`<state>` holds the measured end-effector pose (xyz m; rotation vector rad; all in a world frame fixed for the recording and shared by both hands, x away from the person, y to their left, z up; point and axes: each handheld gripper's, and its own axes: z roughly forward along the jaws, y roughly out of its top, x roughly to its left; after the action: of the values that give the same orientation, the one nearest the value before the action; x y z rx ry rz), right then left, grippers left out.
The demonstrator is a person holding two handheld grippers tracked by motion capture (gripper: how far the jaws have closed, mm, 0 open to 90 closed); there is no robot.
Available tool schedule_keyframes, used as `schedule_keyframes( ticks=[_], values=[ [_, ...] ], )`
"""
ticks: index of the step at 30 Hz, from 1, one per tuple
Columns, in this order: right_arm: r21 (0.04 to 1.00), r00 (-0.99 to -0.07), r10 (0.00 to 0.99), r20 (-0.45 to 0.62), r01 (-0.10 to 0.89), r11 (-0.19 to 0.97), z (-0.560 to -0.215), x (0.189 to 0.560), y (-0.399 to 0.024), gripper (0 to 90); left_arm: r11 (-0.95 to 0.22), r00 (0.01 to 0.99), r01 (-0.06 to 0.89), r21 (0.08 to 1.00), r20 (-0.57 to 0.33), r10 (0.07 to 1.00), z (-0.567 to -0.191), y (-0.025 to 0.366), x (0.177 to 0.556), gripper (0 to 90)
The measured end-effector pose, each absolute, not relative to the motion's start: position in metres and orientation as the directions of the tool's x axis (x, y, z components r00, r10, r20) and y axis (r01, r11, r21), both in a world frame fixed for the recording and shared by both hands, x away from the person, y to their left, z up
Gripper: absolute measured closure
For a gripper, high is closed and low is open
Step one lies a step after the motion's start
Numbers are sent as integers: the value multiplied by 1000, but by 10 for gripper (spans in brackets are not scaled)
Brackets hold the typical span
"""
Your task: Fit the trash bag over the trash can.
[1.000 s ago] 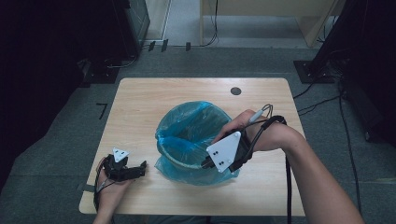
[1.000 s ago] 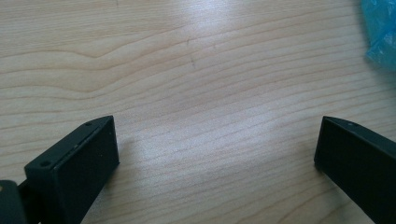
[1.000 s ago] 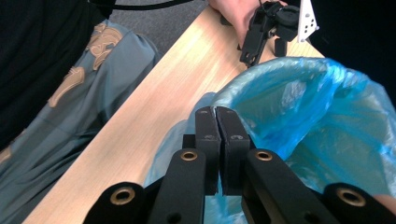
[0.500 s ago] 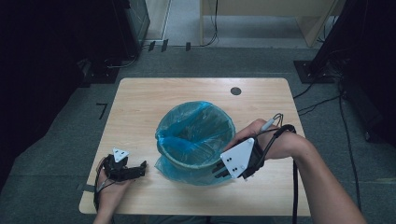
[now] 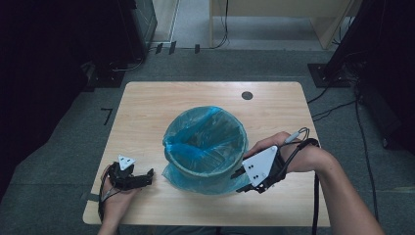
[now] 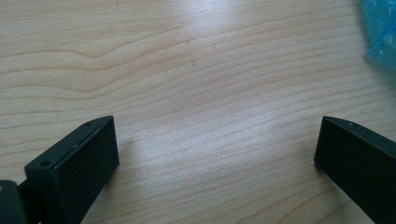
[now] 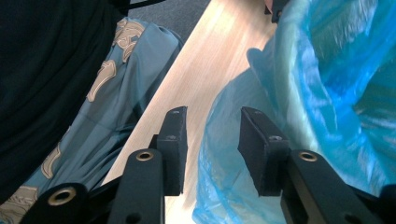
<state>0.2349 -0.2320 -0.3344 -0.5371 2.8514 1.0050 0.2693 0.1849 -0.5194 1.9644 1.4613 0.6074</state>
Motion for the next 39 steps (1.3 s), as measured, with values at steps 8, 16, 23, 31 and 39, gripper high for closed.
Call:
schedule_keyframes(
  ticks=[8,16,23,31,39],
  values=[
    [612,-968,-183,-172,-251,750,-354,240,-250,421,-206,286,679,705,4,958,-519,185,269,0],
    [642,-992,38,-122,-49,765,-369,242,-262,190,-206,286,679,705,4,958,-519,185,269,0],
    [639,-973,213,-86,110,762,-389,241,-270,35,-206,286,679,705,4,958,-519,185,269,0],
    [665,-925,379,-31,264,699,-404,247,-285,0,-206,286,679,705,4,958,-519,185,269,0],
    [669,-823,568,9,427,608,-429,261,-300,0,-206,286,679,705,4,958,-519,185,269,0]
  ],
)
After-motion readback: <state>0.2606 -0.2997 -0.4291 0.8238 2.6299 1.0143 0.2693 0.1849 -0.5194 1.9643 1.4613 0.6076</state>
